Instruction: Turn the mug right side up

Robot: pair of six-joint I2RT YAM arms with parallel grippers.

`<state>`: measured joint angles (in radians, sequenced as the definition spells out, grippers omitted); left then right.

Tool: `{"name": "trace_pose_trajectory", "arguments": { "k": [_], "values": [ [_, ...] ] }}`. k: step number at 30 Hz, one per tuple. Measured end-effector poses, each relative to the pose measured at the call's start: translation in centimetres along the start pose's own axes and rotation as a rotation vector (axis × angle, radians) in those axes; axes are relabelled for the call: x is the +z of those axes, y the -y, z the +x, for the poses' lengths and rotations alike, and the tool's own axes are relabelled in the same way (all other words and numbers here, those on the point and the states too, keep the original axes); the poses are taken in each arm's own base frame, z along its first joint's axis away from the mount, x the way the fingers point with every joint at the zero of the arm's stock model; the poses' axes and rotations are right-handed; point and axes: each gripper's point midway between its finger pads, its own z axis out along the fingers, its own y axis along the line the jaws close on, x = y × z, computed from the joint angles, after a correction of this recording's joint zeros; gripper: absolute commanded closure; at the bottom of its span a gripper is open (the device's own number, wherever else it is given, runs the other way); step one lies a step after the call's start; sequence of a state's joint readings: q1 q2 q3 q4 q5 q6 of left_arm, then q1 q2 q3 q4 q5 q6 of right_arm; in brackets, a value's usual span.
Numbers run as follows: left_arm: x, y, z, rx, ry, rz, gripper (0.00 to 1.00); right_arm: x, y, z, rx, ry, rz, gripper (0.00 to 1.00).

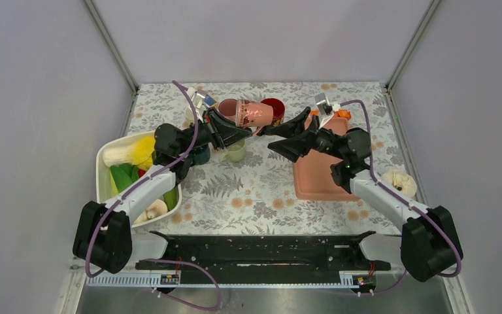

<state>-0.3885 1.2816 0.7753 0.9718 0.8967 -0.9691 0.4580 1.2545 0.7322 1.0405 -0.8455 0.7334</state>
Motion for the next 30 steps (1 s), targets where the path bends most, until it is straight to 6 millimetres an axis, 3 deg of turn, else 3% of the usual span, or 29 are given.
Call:
{"name": "trace_pose_trajectory", "arguments": {
  "k": [8,16,22,30],
  "values": [
    [-0.8,-1.4,0.7,0.107,-0.060,-0.085,1.00,-3.2,-0.4,-1.0,-0.180,-0.079,0.056,0.13],
    [-1.7,-4.6,1.2,0.246,-0.174,-0.248,0.98,-6.0,-0.2,1.0,-0.336,-0.203,0.151,0.10],
    [-2.7,-6.3,2.7,0.289,-0.236,-0.318,0.99,-8.3,1.1,2.8,-0.398,-0.266,0.250,0.07],
    [-2.2,-7.5,6.3,0.314,-0.362,-0.373,1.00,-11.3,3.6,3.6,-0.454,-0.342,0.431,0.06]
  ]
}}
